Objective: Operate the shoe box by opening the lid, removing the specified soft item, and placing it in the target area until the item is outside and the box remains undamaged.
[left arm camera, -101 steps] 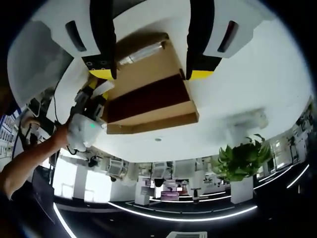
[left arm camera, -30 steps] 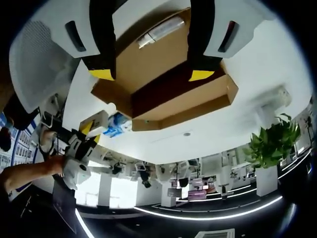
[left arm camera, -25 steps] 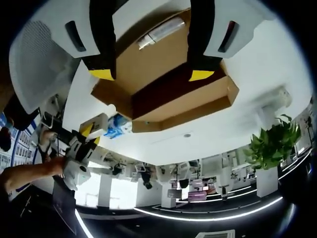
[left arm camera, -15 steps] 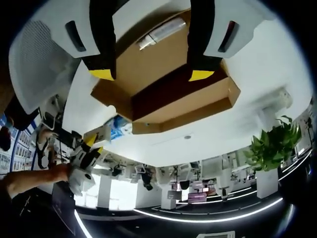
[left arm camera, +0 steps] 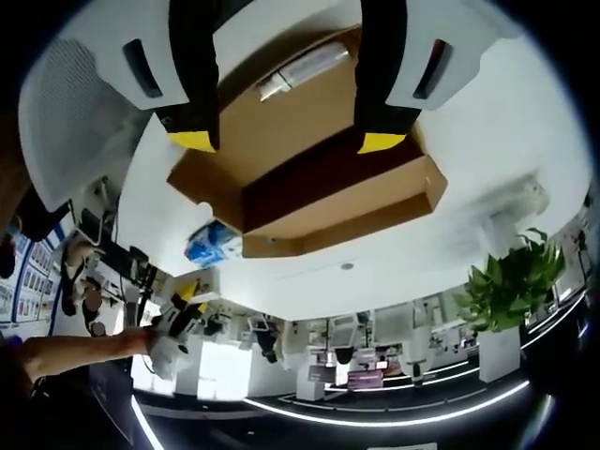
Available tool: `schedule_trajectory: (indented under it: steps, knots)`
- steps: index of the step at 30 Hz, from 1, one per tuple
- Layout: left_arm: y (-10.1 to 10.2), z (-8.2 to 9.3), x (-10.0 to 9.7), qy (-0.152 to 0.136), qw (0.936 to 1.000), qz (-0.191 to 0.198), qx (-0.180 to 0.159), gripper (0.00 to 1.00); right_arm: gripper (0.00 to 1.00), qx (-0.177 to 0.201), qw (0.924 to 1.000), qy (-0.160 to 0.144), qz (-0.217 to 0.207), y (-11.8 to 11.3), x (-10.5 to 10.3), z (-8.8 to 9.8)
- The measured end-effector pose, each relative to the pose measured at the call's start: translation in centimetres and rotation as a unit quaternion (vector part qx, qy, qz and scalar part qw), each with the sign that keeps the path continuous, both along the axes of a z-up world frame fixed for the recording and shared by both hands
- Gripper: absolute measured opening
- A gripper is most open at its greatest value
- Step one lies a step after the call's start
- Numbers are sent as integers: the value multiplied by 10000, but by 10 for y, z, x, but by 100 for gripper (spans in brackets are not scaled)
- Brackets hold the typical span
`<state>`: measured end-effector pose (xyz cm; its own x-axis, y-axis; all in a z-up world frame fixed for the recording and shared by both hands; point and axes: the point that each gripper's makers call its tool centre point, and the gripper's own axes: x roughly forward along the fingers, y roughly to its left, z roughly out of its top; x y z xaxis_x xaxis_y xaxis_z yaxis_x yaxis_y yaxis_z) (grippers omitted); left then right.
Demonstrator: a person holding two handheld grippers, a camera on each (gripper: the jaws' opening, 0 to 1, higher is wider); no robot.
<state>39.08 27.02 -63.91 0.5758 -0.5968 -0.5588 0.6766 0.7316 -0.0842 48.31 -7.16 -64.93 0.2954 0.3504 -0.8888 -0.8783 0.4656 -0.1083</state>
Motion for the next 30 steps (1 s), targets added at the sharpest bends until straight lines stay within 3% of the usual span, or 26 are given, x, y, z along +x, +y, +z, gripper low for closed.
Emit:
schedule_trajectory:
  steps: [12, 30]
  knots:
    - [11, 2, 1, 101, 9996, 244, 111, 57, 18, -37, 10000, 36, 83, -13, 33, -27]
    - [5, -2, -6, 255, 9988, 356, 236, 57, 18, -159, 9998, 73, 127, -45, 70, -49]
